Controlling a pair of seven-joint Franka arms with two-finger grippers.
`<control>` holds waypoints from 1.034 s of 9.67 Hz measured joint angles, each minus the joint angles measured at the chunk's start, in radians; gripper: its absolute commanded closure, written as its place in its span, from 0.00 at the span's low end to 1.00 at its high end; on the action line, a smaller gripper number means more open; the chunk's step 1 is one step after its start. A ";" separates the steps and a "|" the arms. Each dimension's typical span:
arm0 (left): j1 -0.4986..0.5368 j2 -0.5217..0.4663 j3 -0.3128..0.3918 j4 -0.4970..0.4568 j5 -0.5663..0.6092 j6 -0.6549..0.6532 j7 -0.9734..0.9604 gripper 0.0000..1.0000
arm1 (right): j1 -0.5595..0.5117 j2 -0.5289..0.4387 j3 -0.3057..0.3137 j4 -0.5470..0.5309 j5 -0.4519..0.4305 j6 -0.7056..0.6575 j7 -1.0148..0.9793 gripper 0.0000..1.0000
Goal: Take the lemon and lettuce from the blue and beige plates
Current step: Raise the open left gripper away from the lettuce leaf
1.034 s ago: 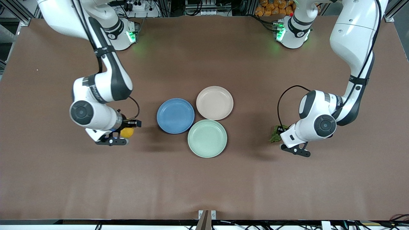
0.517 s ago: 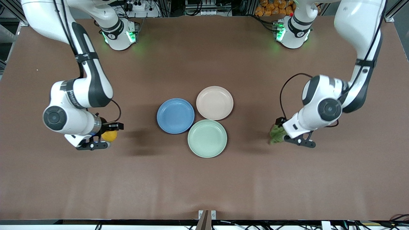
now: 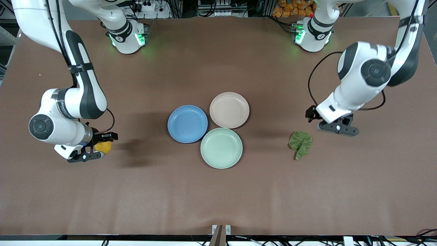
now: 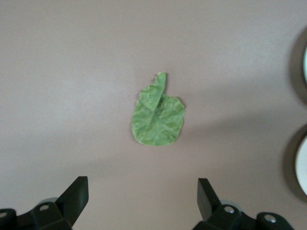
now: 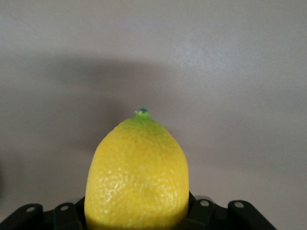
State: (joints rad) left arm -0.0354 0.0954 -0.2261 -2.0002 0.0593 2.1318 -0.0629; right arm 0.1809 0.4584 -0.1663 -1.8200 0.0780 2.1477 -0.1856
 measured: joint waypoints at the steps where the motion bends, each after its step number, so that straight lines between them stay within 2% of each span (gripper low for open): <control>1: 0.001 -0.034 0.001 -0.013 -0.012 0.000 0.000 0.00 | -0.006 0.000 -0.010 -0.041 0.000 0.045 -0.022 0.44; 3: 0.001 -0.083 0.009 -0.011 -0.048 0.005 -0.012 0.00 | -0.009 0.001 -0.025 -0.123 0.000 0.154 -0.036 0.42; 6: 0.002 -0.118 0.031 0.070 -0.064 -0.027 -0.016 0.00 | -0.014 0.011 -0.030 -0.238 0.000 0.312 -0.037 0.42; 9: 0.002 -0.120 0.043 0.201 -0.064 -0.216 -0.016 0.00 | -0.015 0.028 -0.030 -0.295 0.001 0.395 -0.012 0.41; 10: 0.002 -0.121 0.044 0.256 -0.064 -0.294 -0.016 0.00 | -0.015 0.034 -0.030 -0.296 0.001 0.405 0.003 0.35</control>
State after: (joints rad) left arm -0.0336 -0.0255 -0.1823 -1.7440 -0.0043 1.8376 -0.0794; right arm 0.1658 0.4924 -0.1965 -2.1159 0.0790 2.5524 -0.1829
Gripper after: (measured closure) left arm 0.000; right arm 0.410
